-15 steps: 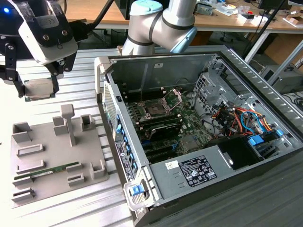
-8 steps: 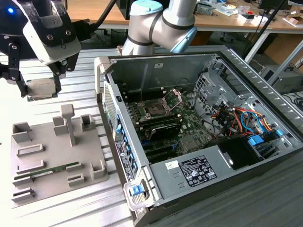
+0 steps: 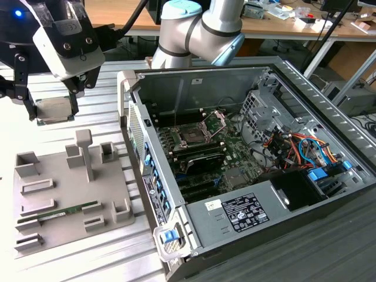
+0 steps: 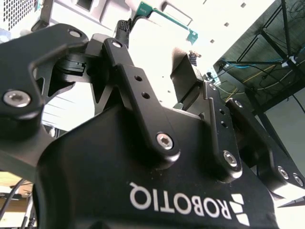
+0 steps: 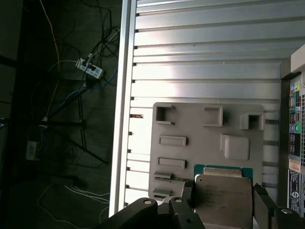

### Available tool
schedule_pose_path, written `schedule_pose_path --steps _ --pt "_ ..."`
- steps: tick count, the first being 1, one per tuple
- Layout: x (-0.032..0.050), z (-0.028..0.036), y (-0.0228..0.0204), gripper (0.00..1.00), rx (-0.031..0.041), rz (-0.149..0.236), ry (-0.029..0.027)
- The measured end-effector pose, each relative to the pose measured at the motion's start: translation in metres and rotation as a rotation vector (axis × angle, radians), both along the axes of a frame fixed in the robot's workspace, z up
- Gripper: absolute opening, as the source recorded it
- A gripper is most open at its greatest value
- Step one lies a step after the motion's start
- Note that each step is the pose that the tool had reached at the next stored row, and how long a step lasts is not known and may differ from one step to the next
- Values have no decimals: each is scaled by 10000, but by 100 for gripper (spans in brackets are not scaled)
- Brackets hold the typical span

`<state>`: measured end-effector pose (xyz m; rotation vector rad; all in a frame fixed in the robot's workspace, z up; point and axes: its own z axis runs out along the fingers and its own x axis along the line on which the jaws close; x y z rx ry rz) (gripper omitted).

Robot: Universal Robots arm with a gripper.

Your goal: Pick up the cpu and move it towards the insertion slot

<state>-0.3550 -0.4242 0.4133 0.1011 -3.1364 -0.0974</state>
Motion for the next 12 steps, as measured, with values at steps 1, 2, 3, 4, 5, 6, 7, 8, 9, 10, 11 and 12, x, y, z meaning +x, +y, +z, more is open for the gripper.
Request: schedule_pose_path --steps 1,2,3,4,5,6,7,8,9,10,11,12 --pt "3 0 0 55 0 0 0" --pt "7 0 0 55 0 0 -1" --pt "11 0 0 55 0 0 0" --pt "13 0 0 55 0 0 0" --pt "15 0 0 55 0 0 -1" --pt "20 0 0 55 0 0 0" --pt "23 0 0 55 0 0 -1" --pt "27 0 0 55 0 0 -1" --pt "29 0 0 55 0 0 0" --pt "34 0 0 55 0 0 0" --pt "39 0 0 55 0 0 -1" --pt "42 0 0 55 0 0 0"
